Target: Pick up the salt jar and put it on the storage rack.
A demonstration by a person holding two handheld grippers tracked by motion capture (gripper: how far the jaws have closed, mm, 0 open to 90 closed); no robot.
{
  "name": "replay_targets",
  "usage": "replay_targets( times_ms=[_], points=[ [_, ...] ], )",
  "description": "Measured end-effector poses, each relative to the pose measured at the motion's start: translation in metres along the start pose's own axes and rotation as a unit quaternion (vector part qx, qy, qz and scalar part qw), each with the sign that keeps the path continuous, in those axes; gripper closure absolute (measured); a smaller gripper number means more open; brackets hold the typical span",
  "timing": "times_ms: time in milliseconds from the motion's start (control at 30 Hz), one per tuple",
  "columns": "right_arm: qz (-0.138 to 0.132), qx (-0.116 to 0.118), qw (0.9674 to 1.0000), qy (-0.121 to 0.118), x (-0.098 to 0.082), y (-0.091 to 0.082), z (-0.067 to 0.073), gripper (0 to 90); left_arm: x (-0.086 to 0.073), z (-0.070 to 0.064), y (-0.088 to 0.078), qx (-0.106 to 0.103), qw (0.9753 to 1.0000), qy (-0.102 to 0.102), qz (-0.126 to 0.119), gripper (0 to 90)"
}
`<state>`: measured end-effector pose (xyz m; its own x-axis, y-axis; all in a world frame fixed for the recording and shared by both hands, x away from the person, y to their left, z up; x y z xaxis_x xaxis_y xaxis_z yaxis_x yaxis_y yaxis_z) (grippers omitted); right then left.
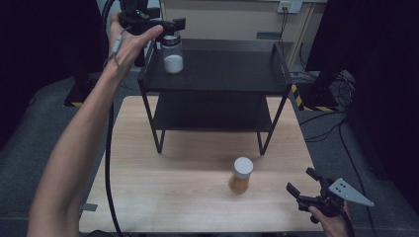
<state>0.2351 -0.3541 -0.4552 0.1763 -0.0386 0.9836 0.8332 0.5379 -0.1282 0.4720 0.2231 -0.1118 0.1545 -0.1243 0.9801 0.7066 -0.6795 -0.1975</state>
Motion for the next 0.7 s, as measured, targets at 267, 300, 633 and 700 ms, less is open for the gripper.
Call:
replay_targets(
  times_ms=[267, 300, 633, 700],
  points=[
    [0.0, 0.0, 1.0, -0.001, 0.0, 0.0, 0.0, 2.2, -0.012, -0.012, -0.017, -0.035, 0.9992, 0.018, -0.011, 5.7],
    [0.0, 0.001, 1.0, -0.001, 0.0, 0.0, 0.0, 2.3, -0.015, -0.014, -0.02, -0.04, 0.999, 0.017, -0.013, 5.7],
    [0.002, 0.003, 1.0, -0.003, 0.0, 0.0, 0.002, 2.3, -0.046, -0.035, -0.045, -0.086, 0.9946, 0.056, -0.013, 5.6],
    [0.002, 0.003, 1.0, -0.003, 0.0, 0.0, 0.002, 2.3, -0.051, -0.041, -0.051, -0.095, 0.9932, 0.065, -0.014, 5.6]
  ],
)
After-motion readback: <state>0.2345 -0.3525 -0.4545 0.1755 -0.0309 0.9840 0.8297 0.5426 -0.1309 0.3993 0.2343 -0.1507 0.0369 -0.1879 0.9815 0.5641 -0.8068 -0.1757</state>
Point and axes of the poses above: each handheld gripper's, and its own axes: y roughly forward along the jaws, x roughly out of its top, z roughly to its left, the point moved 8 cm from there along y, roughly forward along the jaws, and after that the axes turned 4 degrees about -x, right-handed, at the moved point
